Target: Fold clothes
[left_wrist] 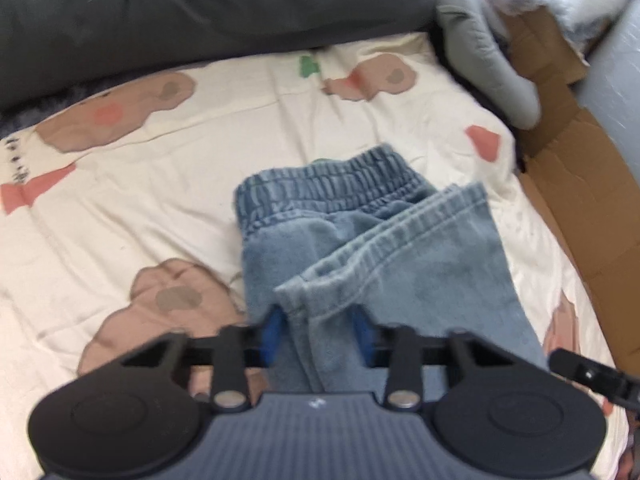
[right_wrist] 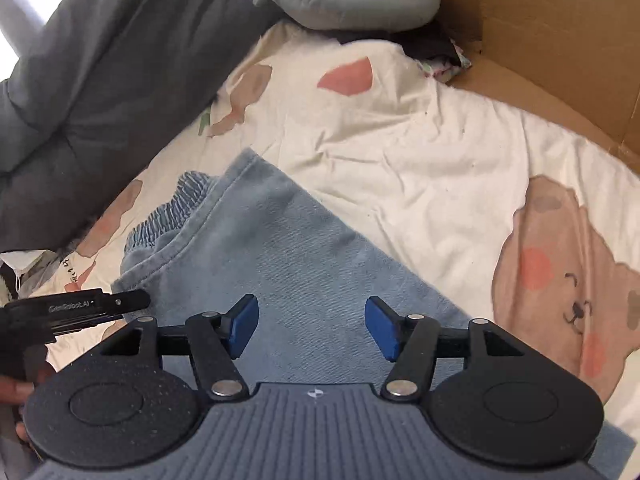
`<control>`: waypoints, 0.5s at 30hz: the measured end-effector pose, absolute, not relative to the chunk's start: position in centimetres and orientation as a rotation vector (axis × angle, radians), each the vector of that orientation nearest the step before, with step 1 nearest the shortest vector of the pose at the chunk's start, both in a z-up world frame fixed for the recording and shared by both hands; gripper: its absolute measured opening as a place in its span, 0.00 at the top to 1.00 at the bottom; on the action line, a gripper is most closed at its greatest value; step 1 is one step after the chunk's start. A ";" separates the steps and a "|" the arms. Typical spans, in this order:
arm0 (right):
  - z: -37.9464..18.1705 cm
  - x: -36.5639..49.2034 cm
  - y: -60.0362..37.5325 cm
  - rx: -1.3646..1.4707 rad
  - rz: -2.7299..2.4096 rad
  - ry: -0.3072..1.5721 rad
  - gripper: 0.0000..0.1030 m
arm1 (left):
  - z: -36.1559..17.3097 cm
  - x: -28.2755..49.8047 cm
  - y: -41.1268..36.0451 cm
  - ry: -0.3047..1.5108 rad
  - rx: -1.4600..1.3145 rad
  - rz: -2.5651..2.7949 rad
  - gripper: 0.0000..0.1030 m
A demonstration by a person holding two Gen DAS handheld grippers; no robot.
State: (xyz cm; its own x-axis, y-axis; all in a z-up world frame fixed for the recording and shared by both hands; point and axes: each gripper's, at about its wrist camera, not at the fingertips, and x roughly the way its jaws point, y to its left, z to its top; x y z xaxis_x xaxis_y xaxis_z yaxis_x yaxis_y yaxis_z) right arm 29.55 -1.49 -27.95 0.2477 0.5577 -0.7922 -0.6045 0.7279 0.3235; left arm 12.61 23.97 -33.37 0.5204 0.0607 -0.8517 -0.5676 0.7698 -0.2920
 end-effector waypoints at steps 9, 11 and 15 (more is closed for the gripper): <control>-27.2 29.6 -1.2 -0.013 0.819 1.020 0.36 | -31.7 12.0 23.4 0.940 -0.522 0.330 0.80; -27.3 29.4 -0.9 -0.017 0.820 0.996 0.36 | -31.9 12.0 23.5 0.941 -0.508 0.330 0.78; -28.2 29.5 -0.1 0.037 0.786 0.987 0.35 | -32.7 11.8 23.9 0.924 -0.514 0.301 0.55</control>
State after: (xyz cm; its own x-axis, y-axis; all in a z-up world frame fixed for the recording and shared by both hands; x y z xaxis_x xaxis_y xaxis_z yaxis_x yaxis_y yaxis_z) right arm 29.52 -0.10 -28.17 0.3042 0.6095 -0.7321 -0.5773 0.7293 0.3672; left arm 11.79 23.94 -32.66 0.5738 0.0296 -0.8184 -0.4582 0.8399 -0.2909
